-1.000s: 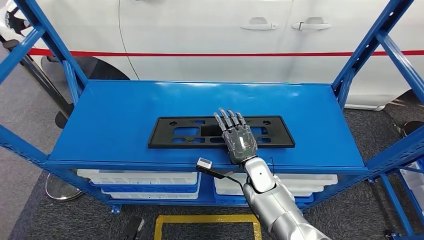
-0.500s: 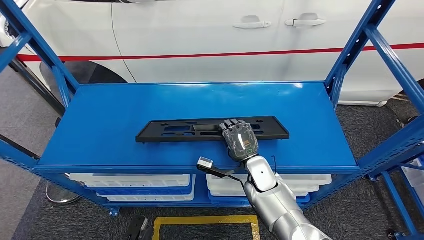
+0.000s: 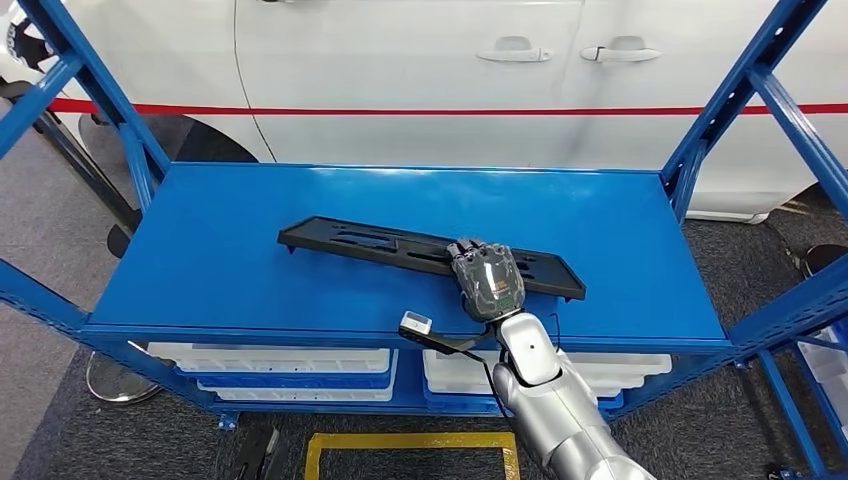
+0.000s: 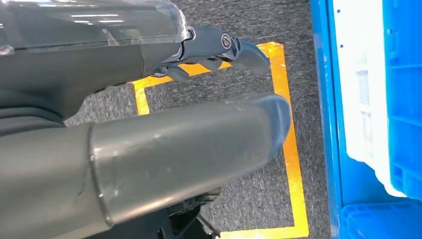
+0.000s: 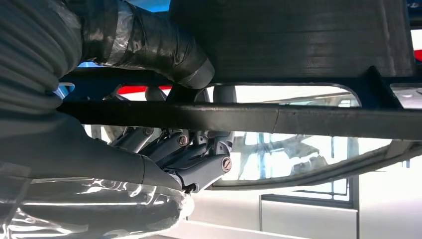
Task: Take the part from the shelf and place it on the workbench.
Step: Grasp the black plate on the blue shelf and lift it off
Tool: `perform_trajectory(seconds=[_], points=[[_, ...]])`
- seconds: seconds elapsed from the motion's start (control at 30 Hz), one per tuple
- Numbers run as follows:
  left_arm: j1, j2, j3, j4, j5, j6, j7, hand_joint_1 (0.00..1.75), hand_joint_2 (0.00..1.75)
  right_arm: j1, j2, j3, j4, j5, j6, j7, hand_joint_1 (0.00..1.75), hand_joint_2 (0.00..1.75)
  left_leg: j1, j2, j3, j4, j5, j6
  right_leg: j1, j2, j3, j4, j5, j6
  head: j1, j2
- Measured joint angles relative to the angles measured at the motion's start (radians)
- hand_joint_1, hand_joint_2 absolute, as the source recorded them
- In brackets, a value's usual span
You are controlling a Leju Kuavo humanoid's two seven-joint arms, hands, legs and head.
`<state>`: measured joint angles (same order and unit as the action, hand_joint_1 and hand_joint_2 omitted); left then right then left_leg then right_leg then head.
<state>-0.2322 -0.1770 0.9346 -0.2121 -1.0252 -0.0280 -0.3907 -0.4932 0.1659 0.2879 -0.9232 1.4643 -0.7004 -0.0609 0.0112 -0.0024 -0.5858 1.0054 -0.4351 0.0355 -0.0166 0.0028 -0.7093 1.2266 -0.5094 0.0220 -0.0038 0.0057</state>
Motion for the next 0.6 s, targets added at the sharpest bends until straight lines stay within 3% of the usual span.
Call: perform_trajectory(seconds=[0.07,0.13,0.27,0.3,0.4,0.43,0.47,0.53,0.6], points=[[0.001,-0.002,0.000,0.000,0.008,0.017,-0.006,0.00,0.00,0.004,0.000,-0.011,-0.024,-0.010,0.000,-0.017,1.75,1.75,-0.001,-0.001,-0.002,0.012,-0.009,-0.008,0.000,-0.002,0.058,-0.120,0.048,-0.003,0.000,0.000],[0.002,-0.004,0.001,0.000,0.016,0.035,-0.014,0.00,0.00,0.013,0.000,-0.024,-0.066,-0.027,0.000,-0.051,1.75,1.75,-0.005,-0.002,-0.007,0.021,-0.016,-0.017,0.001,-0.001,0.084,-0.175,0.058,-0.011,0.000,0.000],[0.014,-0.005,0.002,0.000,0.025,0.036,-0.040,0.00,1.75,0.034,0.007,-0.039,-0.202,-0.074,0.000,-0.138,1.75,1.75,-0.002,-0.001,-0.017,0.045,-0.036,-0.035,0.001,0.001,0.082,-0.180,0.062,-0.034,-0.001,0.000],[0.018,-0.005,0.002,0.000,0.029,0.029,-0.050,0.00,1.75,0.037,0.011,-0.036,-0.247,-0.090,0.000,-0.156,1.75,1.75,-0.001,-0.001,-0.031,0.078,-0.058,-0.040,0.000,0.001,0.083,-0.181,0.062,-0.040,-0.001,0.000],[0.027,-0.005,0.002,0.000,0.039,0.008,-0.070,0.00,1.75,0.040,0.023,0.009,-0.367,-0.124,0.000,-0.175,1.75,1.75,0.001,-0.001,-0.116,0.262,-0.142,-0.048,0.002,0.000,0.084,-0.182,0.060,-0.049,-0.001,0.000],[0.030,-0.005,0.002,0.000,0.041,0.005,-0.074,0.00,1.75,0.041,0.023,0.035,-0.399,-0.127,0.000,-0.169,1.75,1.75,0.001,-0.001,-0.136,0.301,-0.149,-0.049,0.003,0.000,0.085,-0.182,0.060,-0.050,-0.001,0.000],[0.032,-0.005,0.002,0.000,0.045,0.004,-0.078,0.00,1.75,0.042,0.023,0.062,-0.425,-0.128,0.001,-0.163,1.75,1.75,0.001,-0.001,-0.139,0.304,-0.137,-0.049,0.003,0.001,0.086,-0.181,0.059,-0.050,-0.001,0.000],[0.034,-0.005,0.002,0.000,0.053,0.000,-0.087,0.00,1.75,0.046,0.023,0.116,-0.473,-0.130,0.001,-0.157,1.75,1.75,0.001,-0.001,-0.091,0.196,-0.067,-0.042,0.003,0.003,0.091,-0.180,0.056,-0.048,-0.001,0.000],[0.032,-0.005,0.002,0.000,0.058,-0.004,-0.096,0.00,0.87,0.048,0.023,0.161,-0.511,-0.135,0.001,-0.158,1.75,1.75,-0.003,-0.001,-0.031,0.070,-0.019,-0.033,0.005,0.003,0.092,-0.179,0.054,-0.043,-0.001,0.000]])
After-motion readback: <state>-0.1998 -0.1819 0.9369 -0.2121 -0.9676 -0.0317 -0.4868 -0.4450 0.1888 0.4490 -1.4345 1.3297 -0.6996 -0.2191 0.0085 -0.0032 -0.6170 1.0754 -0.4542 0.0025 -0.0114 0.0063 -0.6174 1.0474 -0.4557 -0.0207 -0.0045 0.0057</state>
